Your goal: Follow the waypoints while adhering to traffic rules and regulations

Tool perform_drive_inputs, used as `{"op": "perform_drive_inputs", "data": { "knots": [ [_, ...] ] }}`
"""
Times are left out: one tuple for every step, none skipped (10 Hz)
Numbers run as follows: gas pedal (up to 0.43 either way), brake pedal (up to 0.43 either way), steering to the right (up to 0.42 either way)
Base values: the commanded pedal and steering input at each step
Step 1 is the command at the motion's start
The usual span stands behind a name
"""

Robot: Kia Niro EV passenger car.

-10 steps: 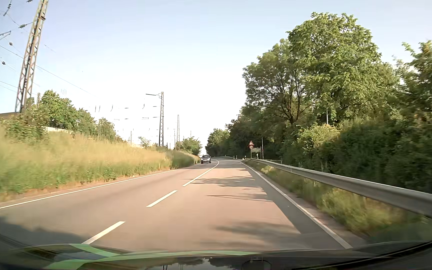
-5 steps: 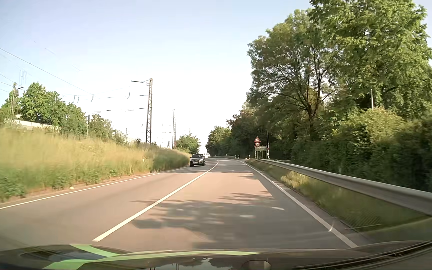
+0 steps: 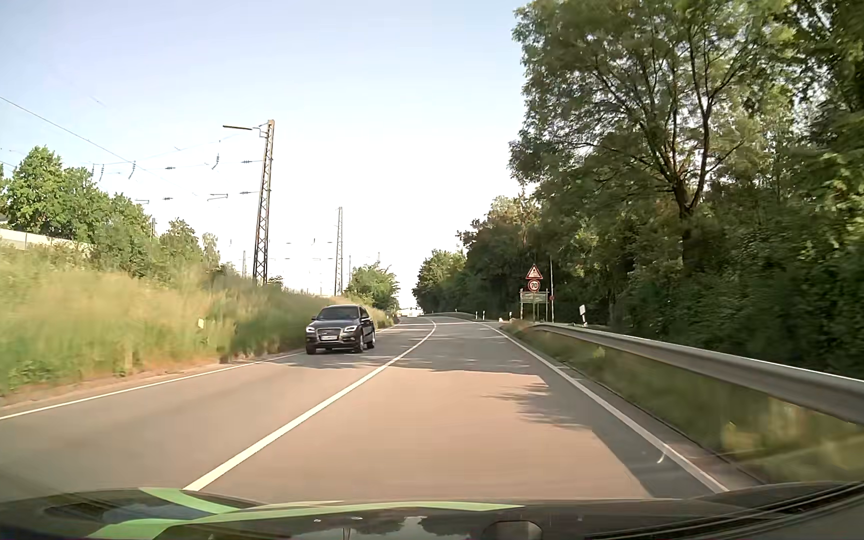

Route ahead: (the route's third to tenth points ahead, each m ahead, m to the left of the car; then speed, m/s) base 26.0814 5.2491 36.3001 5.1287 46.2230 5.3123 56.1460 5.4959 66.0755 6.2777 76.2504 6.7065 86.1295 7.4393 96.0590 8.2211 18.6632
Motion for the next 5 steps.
{"op": "perform_drive_inputs", "data": {
  "knots": [
    [0.189, 0.000, -0.007],
    [0.189, 0.000, -0.007],
    [0.189, 0.000, -0.007],
    [0.169, 0.000, -0.007],
    [0.118, 0.000, -0.007]
  ]
}}
